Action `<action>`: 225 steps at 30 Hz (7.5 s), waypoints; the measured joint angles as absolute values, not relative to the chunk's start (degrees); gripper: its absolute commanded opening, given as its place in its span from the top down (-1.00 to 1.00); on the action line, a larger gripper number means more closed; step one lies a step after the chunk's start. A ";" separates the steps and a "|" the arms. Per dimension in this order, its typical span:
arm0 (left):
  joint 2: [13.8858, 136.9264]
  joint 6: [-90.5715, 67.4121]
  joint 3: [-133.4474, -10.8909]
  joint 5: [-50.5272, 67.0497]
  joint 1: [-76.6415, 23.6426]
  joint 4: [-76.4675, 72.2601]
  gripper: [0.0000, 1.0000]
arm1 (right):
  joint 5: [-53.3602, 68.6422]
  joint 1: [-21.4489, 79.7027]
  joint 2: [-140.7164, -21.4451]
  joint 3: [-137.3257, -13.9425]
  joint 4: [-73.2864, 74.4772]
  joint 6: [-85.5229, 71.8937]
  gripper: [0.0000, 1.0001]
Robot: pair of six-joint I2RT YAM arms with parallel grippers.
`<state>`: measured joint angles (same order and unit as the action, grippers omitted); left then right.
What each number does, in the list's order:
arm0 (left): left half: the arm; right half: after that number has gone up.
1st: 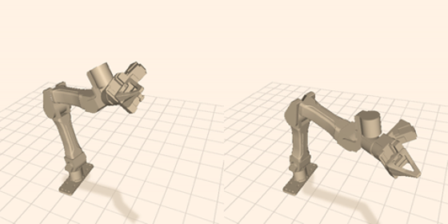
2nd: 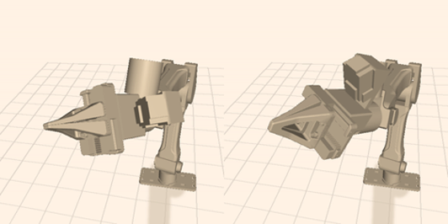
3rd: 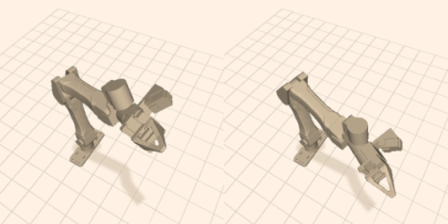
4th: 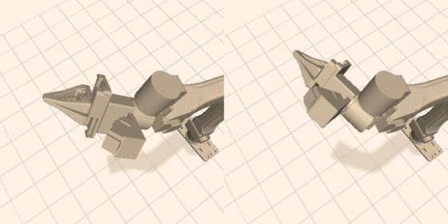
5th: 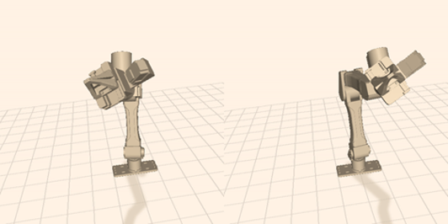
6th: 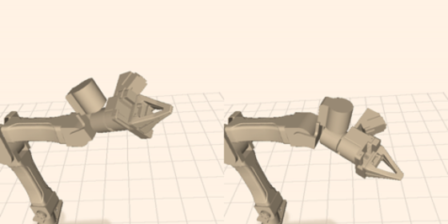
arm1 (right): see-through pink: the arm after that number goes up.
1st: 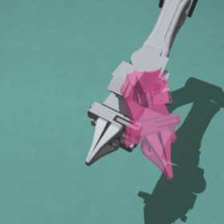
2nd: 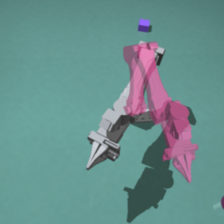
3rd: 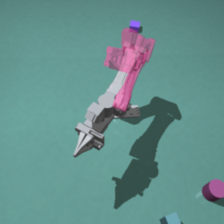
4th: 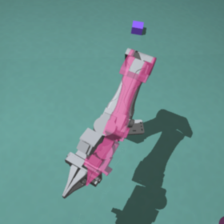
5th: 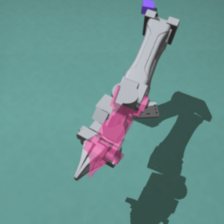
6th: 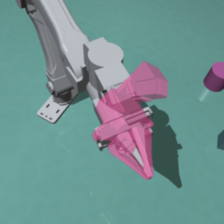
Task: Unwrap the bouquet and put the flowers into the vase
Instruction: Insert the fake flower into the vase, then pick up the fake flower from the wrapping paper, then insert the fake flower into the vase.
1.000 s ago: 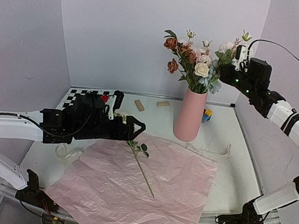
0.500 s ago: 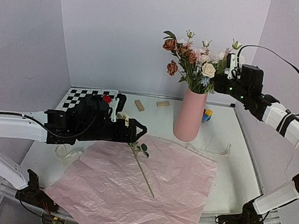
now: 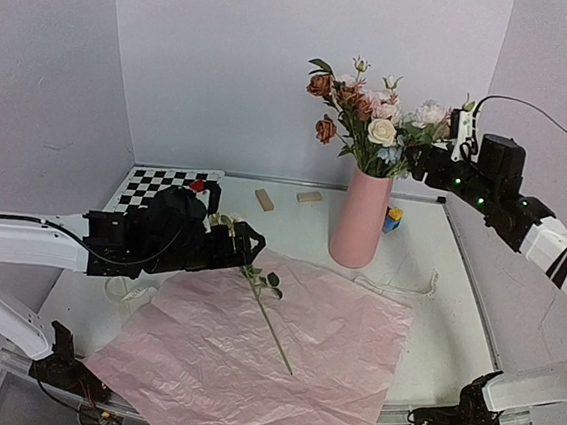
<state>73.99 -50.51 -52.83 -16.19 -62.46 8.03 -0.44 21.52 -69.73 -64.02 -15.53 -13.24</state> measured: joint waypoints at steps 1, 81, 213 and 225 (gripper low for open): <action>73.73 -51.49 -52.39 -16.93 -62.45 8.24 -0.83 | -0.09 21.52 -68.06 -63.11 -15.32 -13.74 -0.77; 84.94 -63.65 -72.27 -17.74 -62.33 27.97 1.00 | 32.25 21.52 -41.89 -31.99 -8.54 -32.42 -0.49; 62.88 -36.88 -51.72 9.70 -62.96 -0.89 -0.89 | -34.72 51.90 -63.40 -80.76 -13.98 3.61 1.00; 62.79 -37.04 -51.72 5.81 -62.96 1.75 -0.89 | -36.35 47.65 -73.50 -85.90 -24.20 11.65 1.00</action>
<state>62.79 -37.04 -51.72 5.81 -62.96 1.75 -36.35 47.65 -73.50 -85.90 -24.20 11.65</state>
